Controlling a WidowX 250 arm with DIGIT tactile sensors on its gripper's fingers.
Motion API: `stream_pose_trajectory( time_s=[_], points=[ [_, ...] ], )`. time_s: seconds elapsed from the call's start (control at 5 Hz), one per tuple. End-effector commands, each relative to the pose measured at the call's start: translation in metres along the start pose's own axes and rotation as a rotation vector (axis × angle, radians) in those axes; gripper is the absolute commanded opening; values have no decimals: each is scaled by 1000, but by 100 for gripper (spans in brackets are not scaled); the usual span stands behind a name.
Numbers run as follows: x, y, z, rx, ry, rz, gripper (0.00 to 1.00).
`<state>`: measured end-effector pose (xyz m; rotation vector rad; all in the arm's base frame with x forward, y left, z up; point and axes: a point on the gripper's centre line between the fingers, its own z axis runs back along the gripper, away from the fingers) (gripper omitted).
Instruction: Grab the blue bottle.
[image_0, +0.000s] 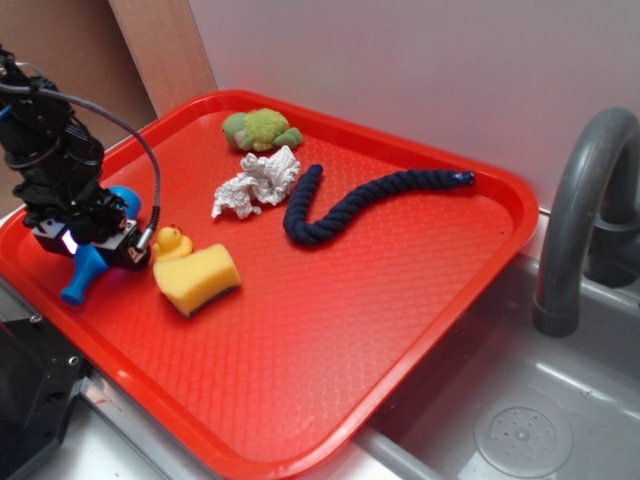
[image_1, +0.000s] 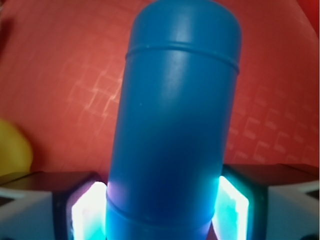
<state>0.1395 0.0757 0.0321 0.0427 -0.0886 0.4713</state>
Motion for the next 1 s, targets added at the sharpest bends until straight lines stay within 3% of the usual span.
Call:
stream_pose_trajectory(
  time_s=[0.0, 0.2, 0.4, 0.6, 0.8],
  points=[
    [18, -38, 90, 113, 22, -181, 0],
    [40, -106, 121, 80, 62, -335, 0],
    [39, -151, 147, 44, 53, -431, 0],
    [39, -153, 182, -10, -26, -450, 0],
    [40, -140, 188, 0, -30, -444, 0]
  ],
)
